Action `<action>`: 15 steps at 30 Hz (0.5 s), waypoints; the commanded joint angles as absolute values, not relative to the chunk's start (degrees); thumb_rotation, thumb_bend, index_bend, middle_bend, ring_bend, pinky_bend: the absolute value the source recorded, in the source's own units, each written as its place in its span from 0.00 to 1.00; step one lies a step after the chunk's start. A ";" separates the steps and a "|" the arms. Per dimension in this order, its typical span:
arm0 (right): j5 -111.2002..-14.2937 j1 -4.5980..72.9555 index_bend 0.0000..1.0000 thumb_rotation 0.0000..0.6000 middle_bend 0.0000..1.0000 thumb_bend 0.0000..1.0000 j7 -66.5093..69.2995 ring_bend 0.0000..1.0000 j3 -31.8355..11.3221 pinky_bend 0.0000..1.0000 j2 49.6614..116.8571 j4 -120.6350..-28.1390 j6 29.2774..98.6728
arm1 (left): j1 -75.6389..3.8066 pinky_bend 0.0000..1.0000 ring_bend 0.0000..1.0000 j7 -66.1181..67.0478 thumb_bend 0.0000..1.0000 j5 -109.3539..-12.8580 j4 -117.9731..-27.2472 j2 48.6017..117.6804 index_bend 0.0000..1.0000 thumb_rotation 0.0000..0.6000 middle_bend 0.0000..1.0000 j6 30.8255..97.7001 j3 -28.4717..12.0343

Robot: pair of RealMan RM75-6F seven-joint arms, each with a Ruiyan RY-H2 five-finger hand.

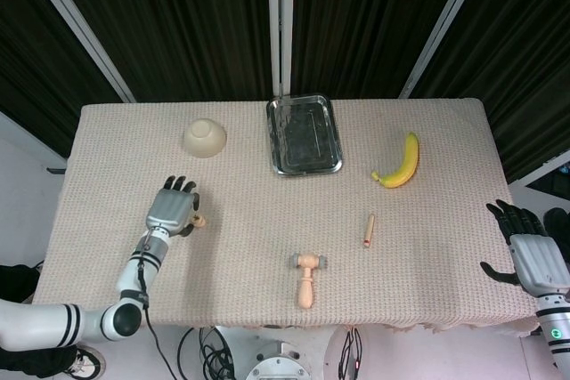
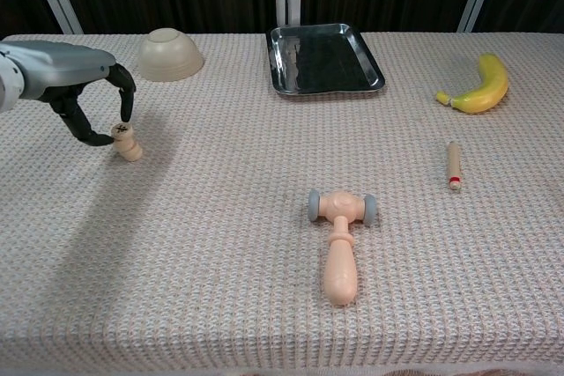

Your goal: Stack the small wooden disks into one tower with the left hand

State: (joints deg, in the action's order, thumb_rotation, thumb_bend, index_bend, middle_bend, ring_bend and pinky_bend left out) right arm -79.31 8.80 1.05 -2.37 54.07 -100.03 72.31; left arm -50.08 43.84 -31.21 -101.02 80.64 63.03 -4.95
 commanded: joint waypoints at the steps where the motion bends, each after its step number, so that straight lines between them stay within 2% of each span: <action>1: -79.28 8.83 0.00 1.00 0.00 0.15 1.00 0.00 -2.38 0.00 54.11 -100.02 72.27 | -50.06 0.00 0.00 43.71 0.28 -31.35 -102.82 79.44 0.40 1.00 0.11 63.38 -5.15; 6: -79.19 8.85 0.00 1.00 0.00 0.15 0.83 0.00 -2.38 0.00 54.17 -100.04 72.24 | -49.56 0.00 0.00 45.49 0.28 -31.77 -110.35 74.19 0.33 1.00 0.10 66.31 -4.27; 9: -79.43 8.66 0.00 1.00 0.00 0.15 1.00 0.00 -2.43 0.00 54.05 -100.14 72.75 | -46.19 0.00 0.00 42.95 0.28 -38.90 -114.72 69.32 0.24 1.00 0.07 69.46 -1.88; 10: -79.56 8.59 0.00 1.00 0.00 0.15 1.10 0.00 -2.47 0.00 54.03 -100.16 72.99 | -44.42 0.00 0.00 41.05 0.28 -43.22 -115.19 68.03 0.20 1.00 0.06 70.79 -0.71; 12: -80.14 8.40 0.00 1.00 0.00 0.15 1.31 0.00 -2.65 0.00 54.18 -100.08 73.94 | -39.30 0.00 0.00 33.38 0.24 -58.34 -112.95 65.59 0.11 1.00 0.06 73.77 3.16; 15: -81.56 8.07 0.00 1.00 0.00 0.15 1.18 0.00 -2.63 0.00 54.58 -99.86 75.41 | -31.41 0.00 0.00 21.83 0.17 -78.30 -103.30 64.49 0.04 1.00 0.05 82.97 8.98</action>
